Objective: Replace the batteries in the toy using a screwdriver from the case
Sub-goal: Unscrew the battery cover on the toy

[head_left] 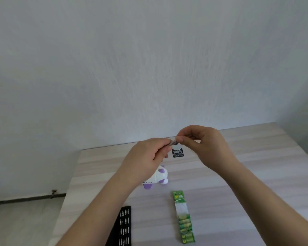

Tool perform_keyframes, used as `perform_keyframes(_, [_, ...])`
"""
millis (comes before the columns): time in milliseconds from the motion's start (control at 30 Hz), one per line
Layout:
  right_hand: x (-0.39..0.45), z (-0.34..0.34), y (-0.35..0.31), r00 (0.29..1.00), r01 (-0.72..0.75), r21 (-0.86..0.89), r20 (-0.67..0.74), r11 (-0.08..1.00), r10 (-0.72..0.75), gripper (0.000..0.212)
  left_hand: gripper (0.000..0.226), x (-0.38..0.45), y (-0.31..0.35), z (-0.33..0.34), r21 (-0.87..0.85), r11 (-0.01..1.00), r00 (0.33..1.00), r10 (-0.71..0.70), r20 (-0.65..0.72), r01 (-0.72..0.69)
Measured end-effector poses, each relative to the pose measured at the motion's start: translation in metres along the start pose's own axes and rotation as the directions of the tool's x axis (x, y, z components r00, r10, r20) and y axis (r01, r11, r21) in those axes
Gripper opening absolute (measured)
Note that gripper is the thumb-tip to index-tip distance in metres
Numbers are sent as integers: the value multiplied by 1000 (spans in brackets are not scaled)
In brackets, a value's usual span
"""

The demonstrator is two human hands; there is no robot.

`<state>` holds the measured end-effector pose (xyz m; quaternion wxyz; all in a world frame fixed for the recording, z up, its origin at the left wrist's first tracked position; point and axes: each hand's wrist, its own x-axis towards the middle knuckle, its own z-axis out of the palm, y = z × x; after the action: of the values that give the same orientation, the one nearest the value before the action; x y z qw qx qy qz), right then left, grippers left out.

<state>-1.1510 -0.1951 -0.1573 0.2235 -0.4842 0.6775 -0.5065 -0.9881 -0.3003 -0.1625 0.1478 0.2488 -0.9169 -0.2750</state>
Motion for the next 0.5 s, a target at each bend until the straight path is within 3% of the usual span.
perform_keyframes(267, [-6, -6, 14, 1000, 20, 30, 12, 999, -20, 9, 19, -2, 13, 13, -128, 988, 996, -86, 14, 87])
perform_keyframes(500, [-15, 12, 35, 989, -147, 191, 18, 970, 147, 20, 4, -8, 9, 23, -184, 972, 987, -157, -38, 147])
